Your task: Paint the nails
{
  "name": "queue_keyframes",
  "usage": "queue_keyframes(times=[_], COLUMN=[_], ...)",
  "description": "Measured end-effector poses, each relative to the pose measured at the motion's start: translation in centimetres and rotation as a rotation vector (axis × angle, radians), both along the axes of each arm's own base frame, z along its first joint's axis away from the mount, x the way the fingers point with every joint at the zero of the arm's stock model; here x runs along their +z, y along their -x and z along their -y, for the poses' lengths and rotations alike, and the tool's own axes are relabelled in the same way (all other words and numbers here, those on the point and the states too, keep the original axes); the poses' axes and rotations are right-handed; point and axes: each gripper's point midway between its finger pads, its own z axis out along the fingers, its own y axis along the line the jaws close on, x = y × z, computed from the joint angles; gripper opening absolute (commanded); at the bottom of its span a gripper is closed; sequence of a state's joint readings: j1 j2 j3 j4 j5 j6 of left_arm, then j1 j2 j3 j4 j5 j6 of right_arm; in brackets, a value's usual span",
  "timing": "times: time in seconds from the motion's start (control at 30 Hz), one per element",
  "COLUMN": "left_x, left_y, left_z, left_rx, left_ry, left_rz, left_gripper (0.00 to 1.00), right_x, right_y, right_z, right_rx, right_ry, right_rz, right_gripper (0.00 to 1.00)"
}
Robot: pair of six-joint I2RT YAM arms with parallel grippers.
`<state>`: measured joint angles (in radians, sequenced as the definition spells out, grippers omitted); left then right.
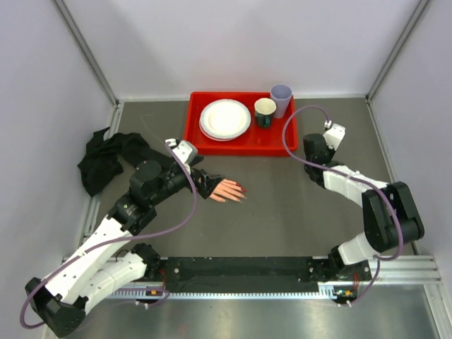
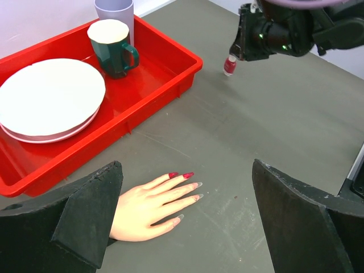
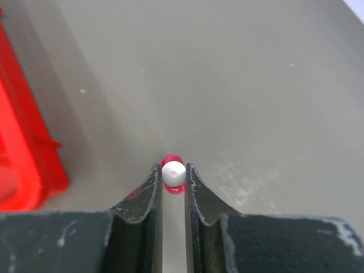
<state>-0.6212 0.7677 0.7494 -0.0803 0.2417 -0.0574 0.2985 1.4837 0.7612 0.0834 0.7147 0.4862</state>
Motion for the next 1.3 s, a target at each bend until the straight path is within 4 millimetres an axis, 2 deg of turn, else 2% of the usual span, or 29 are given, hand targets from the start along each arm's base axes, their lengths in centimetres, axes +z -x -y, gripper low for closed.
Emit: queue_keyframes(times=[0.2, 0.47, 0.57, 0.67, 0.77, 0.8, 0.87, 0.9, 0.97, 1.0, 1.07, 1.13, 1.23, 1.3], left_x=[0.0, 0.0, 0.0, 0.0, 0.0, 0.0, 0.0, 0.0, 0.0, 0.0, 0.0, 0.0, 0.0, 0.0], left_y=[0.0, 0.0, 0.0, 0.0, 0.0, 0.0, 0.0, 0.1, 0.1, 0.1, 0.1, 0.0, 0.0, 0.0], left_z=[0.0, 0.0, 0.0, 0.0, 0.0, 0.0, 0.0, 0.0, 0.0, 0.0, 0.0, 0.0, 0.0, 0.0], left_rx=[0.0, 0.0, -0.001, -0.001, -0.001, -0.001, -0.003, -0.004, -0.004, -0.004, -0.004, -0.003, -0.003, -0.002], left_ry=[0.0, 0.0, 0.0, 0.0, 0.0, 0.0, 0.0, 0.0, 0.0, 0.0, 0.0, 0.0, 0.0, 0.0], left_rz=[-0.001, -0.001, -0.001, -0.001, 0.0, -0.001, -0.001, -0.001, -0.001, -0.001, -0.001, -0.001, 0.0, -0.002], left_gripper=[0.99, 0.99, 0.99, 0.99, 0.99, 0.99, 0.99, 0.99, 0.99, 0.99, 0.99, 0.99, 0.99, 0.99], right_x=[0.9, -1.1, -1.1, -1.1, -1.0, -1.1, -1.1, -1.1, -0.9, -0.7, 0.2, 2.0, 5.7, 9.1], right_y=[-1.9, -1.4, -1.6, -1.8, -1.7, -1.6, -1.6, -1.5, -1.2, -1.1, -0.8, -0.4, 0.3, 1.3], right_z=[-0.9, -0.9, -1.0, -1.1, -1.1, -1.1, -1.1, -1.2, -1.4, -1.5, -1.7, -2.0, -2.6, -3.2], right_rx=[-0.021, -0.031, -0.034, -0.033, -0.032, -0.029, -0.019, -0.01, 0.014, 0.026, 0.05, 0.086, 0.143, 0.198], right_ry=[-0.047, -0.049, -0.052, -0.054, -0.051, -0.048, -0.045, -0.042, -0.041, -0.042, -0.048, -0.056, -0.079, -0.098], right_rz=[0.016, -0.048, -0.051, -0.054, -0.063, -0.069, -0.08, -0.09, -0.103, -0.109, -0.107, -0.098, -0.057, -0.012], right_gripper=[0.08, 0.1, 0.11, 0.2, 0.35, 0.43, 0.5, 0.63, 0.71, 0.77, 0.79, 0.81, 0.89, 0.91])
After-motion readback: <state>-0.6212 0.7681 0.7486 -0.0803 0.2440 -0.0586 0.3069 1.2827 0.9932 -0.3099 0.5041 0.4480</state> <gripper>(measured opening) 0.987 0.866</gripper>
